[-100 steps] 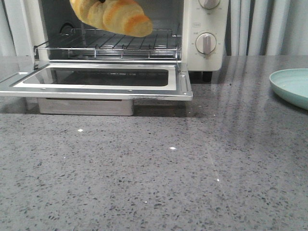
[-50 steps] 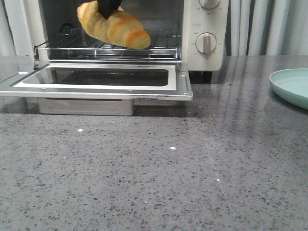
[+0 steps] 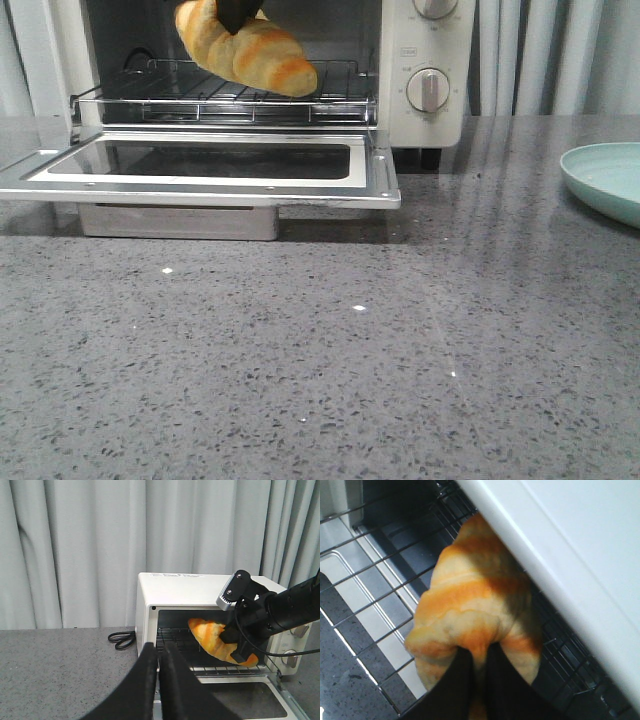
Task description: Put bread in oven
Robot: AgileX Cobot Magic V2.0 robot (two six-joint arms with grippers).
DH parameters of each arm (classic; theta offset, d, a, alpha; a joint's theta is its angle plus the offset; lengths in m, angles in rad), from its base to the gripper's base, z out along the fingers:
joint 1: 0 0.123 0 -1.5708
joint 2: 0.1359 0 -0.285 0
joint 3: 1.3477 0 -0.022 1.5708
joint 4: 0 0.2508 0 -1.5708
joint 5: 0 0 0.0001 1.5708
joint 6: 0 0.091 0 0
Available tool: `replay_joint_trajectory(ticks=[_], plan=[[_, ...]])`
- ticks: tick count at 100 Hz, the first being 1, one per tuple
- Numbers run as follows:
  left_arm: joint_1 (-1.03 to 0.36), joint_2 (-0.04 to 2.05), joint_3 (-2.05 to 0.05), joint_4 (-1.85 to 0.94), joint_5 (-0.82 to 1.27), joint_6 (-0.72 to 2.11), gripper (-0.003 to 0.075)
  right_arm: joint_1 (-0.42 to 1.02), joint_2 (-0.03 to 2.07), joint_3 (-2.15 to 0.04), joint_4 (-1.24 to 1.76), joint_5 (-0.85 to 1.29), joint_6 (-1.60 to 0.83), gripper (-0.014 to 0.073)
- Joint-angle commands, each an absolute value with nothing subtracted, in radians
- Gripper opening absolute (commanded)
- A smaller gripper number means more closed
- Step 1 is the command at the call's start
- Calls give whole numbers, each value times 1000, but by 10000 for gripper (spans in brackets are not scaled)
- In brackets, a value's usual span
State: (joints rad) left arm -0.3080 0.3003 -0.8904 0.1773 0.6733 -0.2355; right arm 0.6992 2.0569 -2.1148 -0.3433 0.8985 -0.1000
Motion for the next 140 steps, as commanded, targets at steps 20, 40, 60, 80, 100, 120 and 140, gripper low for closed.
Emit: replay_joint_trajectory(ticks=[20,40,60,80,100,120,140], plan=[[-305,315,-918,173,597,-246,-22,694,1994,-2152,-374,856,-108,216],[-305,315,-918,173,597,-246,-22,694,1994,-2152,-374,851,-108,416],[-305,313,-918,173,597,-246,-22,726,1991,-2152,-374,889,-108,414],[-305,313,-918,169,614,-246,-21,797,1975,-2152,-374,928,-108,414],[-305,285,-918,182,626,-246,-22,875,1946,-2152,-374,992,-108,414],[-277,160,-897,200,624,-246,-22,916,1906,-2152,-374,1135,-108,414],[-151,41,-796,177,617,-246,-22,916,1855,-2152,-331,1257,-108,414]])
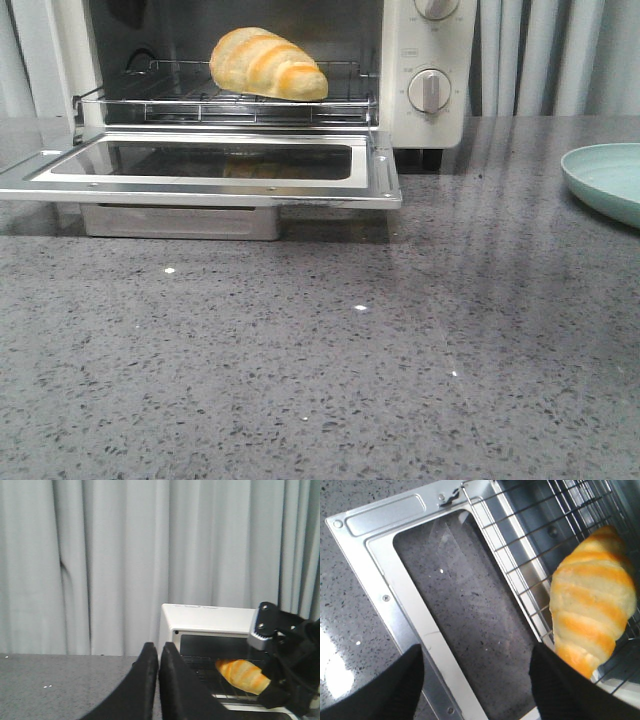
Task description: Put bread in oven
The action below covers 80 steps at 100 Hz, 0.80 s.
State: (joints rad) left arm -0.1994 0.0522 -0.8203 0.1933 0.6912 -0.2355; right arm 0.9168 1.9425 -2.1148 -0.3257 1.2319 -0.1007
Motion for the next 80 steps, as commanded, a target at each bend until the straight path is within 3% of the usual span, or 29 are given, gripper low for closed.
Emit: replay_joint_trajectory(ticks=[1,31,56,80], plan=[[-141,35,-786,172,612,-243,-22,916,1853,-2152,-327,1264,-104,414],[21,-26,-508,-7,402,-85,-21,916,1774,-2150,-281,1315,-63,414],[30,-26,-278,-15,223,-79,-21,916,1713,-2150,-278,1315,-44,414],[30,-26,-169,-13,184,-79,-21,916,1646,-2107,-280,1315,-30,414]])
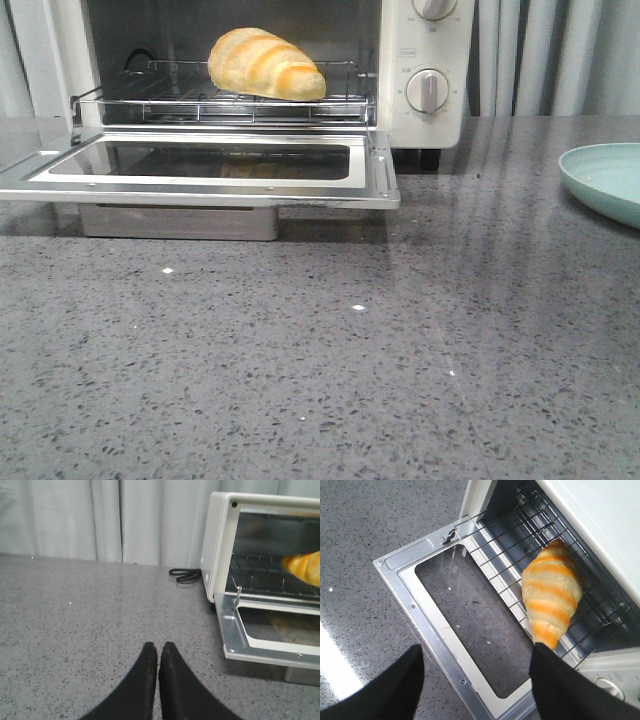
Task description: Put bread in oven
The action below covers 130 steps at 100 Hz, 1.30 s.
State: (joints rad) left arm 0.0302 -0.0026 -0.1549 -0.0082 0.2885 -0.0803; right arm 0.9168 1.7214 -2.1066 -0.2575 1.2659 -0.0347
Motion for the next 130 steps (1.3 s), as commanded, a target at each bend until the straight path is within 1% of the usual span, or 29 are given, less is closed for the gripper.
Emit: replay_joint_trajectory(ticks=[1,20,26,45,59,73,87,101,117,130], plan=[[30,-26,-169,-13,182,-79,-21,914,1640,-2098,-280,1315,-30,414],[30,-26,-168,-22,183,-79,-21,885,1542,-1922,-335,1315,-18,411],[30,-26,-168,-22,183,-79,-21,868,1511,-1874,-354,1315,13,391],[30,-26,-168,-22,183,-79,-21,812,1427,-1751,-363,1315,57,223],[30,-26,-168,-22,183,-79,-21,804,1377,-1688,-365,1315,57,114],[30,-26,-168,-22,183,-79,-21,804,1334,-1621,-365,1315,57,20],[30,-26,-168,-22,183,-79,-21,804,1288,-1539,-382,1315,89,-52],[30,-26,-168,-22,183,-79,-21,804,1228,-1442,-475,1315,209,-57],[30,-26,-168,-22,183,-79,-21,804,1152,-1320,-489,1315,239,-57],[30,-26,-168,-22,183,-79,-21,804,1133,-1291,-452,1315,249,-57]])
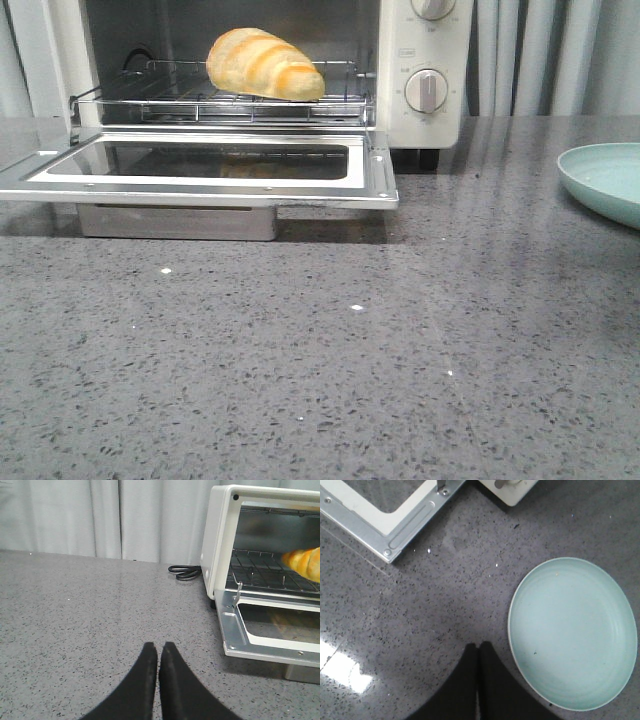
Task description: Put bread in oven
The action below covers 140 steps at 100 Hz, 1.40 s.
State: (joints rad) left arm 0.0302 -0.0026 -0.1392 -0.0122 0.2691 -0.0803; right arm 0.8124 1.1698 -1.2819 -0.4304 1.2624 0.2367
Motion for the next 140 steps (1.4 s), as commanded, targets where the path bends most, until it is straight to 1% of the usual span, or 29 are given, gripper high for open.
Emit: replay_joint_trajectory(ticks=[1,27,38,53,66,75,98,121,140], plan=[[30,-26,-168,-22,183,-79,-21,804,1133,-1291,-452,1315,249,-57],[30,-26,-168,-22,183,-79,-21,804,1127,-1291,-461,1315,249,-57],[30,-26,-168,-22,183,-79,-21,804,1118,-1289,-461,1315,291,-57],[30,-26,-168,-22,183,-79,-21,804,1082,-1244,-461,1278,307,-57],[30,-26,-168,-22,183,-79,-21,779,1012,-1123,-463,1131,341,-57],[30,-26,-168,-22,183,-79,-21,732,956,-1019,-448,1027,369,-57],[30,-26,-168,-22,183,-79,-21,551,835,-802,-348,826,381,-57],[30,-26,-168,-22,183,-79,-21,372,748,-597,-241,548,318,-57],[30,-26,-168,-22,183,-79,-21,325,701,-435,-188,343,268,-57]])
